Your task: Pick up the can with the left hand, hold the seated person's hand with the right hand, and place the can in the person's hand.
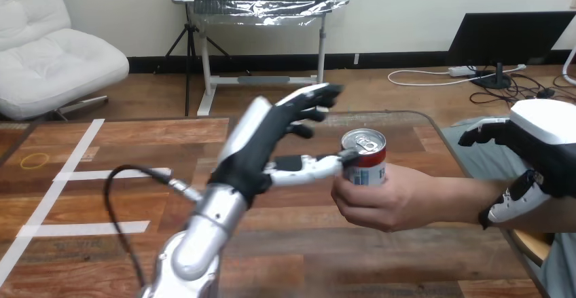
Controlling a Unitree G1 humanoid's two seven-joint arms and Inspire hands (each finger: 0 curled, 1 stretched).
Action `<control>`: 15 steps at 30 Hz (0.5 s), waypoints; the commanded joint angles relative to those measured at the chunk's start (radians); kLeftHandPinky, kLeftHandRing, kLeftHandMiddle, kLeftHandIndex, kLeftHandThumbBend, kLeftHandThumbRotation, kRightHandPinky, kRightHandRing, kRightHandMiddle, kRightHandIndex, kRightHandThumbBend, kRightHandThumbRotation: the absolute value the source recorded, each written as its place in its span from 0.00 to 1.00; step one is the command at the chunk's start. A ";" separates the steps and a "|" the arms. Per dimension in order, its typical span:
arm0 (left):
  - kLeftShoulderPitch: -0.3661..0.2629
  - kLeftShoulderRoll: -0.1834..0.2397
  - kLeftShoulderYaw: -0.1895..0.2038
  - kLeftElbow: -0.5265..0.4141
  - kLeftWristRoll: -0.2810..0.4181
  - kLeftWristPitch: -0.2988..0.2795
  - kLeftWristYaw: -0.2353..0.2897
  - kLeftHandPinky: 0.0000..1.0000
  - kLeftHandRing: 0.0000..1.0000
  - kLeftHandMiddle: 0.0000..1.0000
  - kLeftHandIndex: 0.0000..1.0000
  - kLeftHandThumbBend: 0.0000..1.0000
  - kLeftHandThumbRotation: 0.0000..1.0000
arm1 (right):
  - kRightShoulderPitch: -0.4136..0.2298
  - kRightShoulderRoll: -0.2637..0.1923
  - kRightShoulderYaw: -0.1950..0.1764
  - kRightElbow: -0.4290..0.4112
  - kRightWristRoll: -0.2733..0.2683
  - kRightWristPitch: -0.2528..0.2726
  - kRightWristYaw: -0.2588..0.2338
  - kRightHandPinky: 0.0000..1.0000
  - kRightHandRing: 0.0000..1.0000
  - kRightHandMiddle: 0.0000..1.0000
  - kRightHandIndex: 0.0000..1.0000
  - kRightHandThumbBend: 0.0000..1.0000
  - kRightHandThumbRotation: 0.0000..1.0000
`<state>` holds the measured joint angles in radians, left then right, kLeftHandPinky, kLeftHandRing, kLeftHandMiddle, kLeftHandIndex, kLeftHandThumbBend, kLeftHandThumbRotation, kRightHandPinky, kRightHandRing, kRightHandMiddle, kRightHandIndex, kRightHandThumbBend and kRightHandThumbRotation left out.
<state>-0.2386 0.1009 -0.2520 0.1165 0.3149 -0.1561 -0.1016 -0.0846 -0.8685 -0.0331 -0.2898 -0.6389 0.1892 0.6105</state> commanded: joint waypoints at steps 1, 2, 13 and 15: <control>-0.005 0.022 0.033 -0.037 -0.026 -0.023 -0.003 0.71 0.79 0.82 0.82 0.67 0.30 | 0.003 0.003 -0.050 -0.082 0.015 0.014 -0.011 0.77 0.83 0.84 0.80 0.75 0.00; -0.003 0.024 0.035 -0.035 -0.029 -0.029 -0.001 0.71 0.79 0.82 0.82 0.67 0.30 | 0.007 0.003 -0.054 -0.091 0.016 0.018 -0.009 0.77 0.83 0.84 0.80 0.75 0.00; 0.073 0.018 0.105 -0.067 -0.104 -0.094 0.047 0.72 0.79 0.82 0.81 0.72 0.32 | 0.113 0.201 -0.220 -0.303 0.208 -0.022 -0.182 0.63 0.74 0.78 0.74 0.73 0.00; 0.082 0.011 0.112 -0.066 -0.114 -0.112 0.061 0.72 0.79 0.81 0.81 0.72 0.32 | 0.126 0.240 -0.227 -0.324 0.230 -0.031 -0.222 0.61 0.73 0.76 0.73 0.71 0.00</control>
<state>-0.1664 0.1334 -0.1958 0.1078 0.2443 -0.2047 -0.0879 0.0311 -0.7685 -0.1500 -0.4621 -0.4880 0.2005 0.5231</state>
